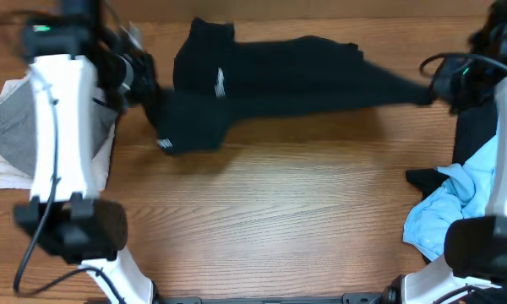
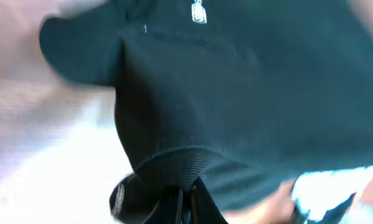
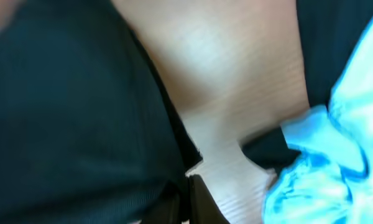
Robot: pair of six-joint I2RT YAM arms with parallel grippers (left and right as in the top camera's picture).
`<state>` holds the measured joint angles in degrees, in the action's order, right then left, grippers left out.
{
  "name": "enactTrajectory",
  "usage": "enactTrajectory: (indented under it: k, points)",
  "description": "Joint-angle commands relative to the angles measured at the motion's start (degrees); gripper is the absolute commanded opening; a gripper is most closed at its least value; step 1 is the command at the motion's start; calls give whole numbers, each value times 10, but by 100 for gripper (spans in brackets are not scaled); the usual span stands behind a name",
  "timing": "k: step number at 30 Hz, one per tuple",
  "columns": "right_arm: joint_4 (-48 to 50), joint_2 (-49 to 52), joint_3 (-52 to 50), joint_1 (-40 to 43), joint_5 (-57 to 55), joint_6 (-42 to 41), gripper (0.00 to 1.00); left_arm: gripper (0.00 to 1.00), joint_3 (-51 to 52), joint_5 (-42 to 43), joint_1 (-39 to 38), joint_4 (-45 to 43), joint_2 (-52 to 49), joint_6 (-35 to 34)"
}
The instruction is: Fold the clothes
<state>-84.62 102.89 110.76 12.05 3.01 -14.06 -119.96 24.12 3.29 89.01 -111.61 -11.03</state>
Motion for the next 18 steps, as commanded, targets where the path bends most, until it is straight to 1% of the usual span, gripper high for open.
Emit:
enactTrajectory:
  k: [1, 6, 9, 13, 18]
  points:
    - [11, 7, -108, 8, -34, 6, 4, 4, 137, -40, -32, -2, -32, 59]
    - [43, 7, -251, 9, -34, 3, 4, 4, 349, -31, -52, -76, -33, 59]
    - [73, 7, -330, 12, -58, -46, 4, 4, 445, -31, -52, -116, -33, 57]
    - [98, 7, -396, 24, -64, -77, 4, 4, 536, -32, -51, -160, -24, 59]
    - [106, 1, -432, 43, -84, -99, 4, 4, 612, -32, -50, -205, 22, 53]
